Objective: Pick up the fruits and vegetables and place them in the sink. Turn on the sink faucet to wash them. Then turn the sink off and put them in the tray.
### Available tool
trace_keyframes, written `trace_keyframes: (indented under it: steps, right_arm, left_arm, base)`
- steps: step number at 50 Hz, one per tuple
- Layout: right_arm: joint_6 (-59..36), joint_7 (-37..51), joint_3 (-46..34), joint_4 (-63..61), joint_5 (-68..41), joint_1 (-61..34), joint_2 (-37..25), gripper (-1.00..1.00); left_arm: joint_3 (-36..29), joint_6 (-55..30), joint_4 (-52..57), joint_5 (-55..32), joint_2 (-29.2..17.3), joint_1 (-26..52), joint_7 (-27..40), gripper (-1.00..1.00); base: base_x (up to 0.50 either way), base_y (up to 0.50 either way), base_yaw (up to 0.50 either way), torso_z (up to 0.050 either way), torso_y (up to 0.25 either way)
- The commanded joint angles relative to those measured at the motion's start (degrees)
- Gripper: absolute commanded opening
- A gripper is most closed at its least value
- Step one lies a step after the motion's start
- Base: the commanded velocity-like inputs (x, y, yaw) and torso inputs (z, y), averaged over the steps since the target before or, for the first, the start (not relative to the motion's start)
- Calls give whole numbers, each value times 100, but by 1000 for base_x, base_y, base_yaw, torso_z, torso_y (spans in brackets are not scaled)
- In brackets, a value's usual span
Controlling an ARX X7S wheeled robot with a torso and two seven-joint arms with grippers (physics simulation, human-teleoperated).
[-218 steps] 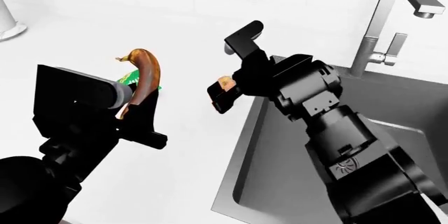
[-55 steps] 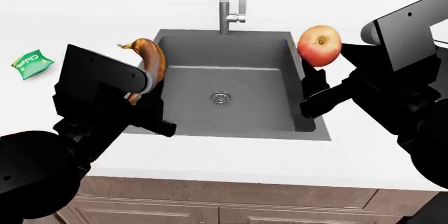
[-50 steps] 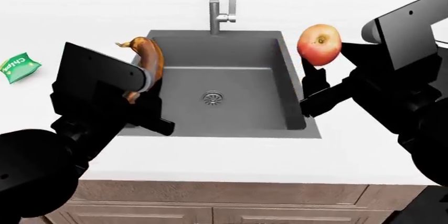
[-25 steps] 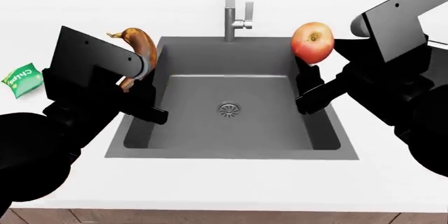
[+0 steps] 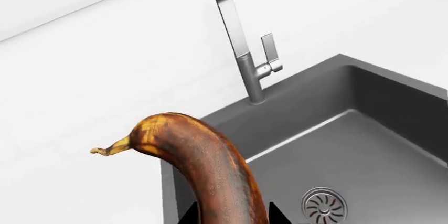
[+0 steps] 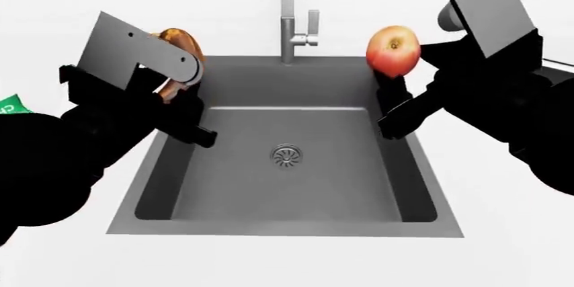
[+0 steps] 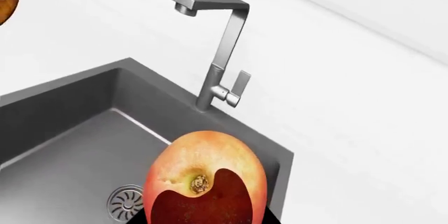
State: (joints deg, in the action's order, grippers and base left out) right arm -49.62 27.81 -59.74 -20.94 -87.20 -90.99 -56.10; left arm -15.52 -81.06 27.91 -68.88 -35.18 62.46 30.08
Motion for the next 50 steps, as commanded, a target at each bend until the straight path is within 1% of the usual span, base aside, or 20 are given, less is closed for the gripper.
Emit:
trace_keyframes:
  steps: [1, 7, 16, 25, 38, 50]
  right_arm:
    - [-408, -288, -2, 273, 2, -380, 124, -100]
    - [-377, -300, -2, 274, 21, -336, 106, -100]
    - [-372, -297, 2, 251, 12, -311, 78, -100]
    - [-356, -314, -1, 240, 7, -270, 70, -100]
    - [-394, -312, -7, 231, 16, -279, 67, -100]
    - [-351, -293, 37, 143, -31, -237, -48, -100]
  left_arm:
    - [-430, -73, -437, 232, -88, 434, -249, -100]
    - [-507, 103, -328, 264, -157, 384, -382, -100]
    - [-736, 240, -325, 441, -252, 312, -493, -100]
    - [-810, 301, -322, 449, -289, 229, -507, -100]
    - [-782, 395, -253, 379, -324, 160, -469, -100]
    - [-956, 449, -310, 458, -252, 232, -505, -100]
  base:
    - [176, 2, 0, 0, 0]
    - [180, 2, 0, 0, 0]
    - [181, 2, 0, 50, 0]
    - [180, 2, 0, 50, 0]
    - [221, 2, 0, 0, 0]
    - [246, 3, 0, 0, 0]
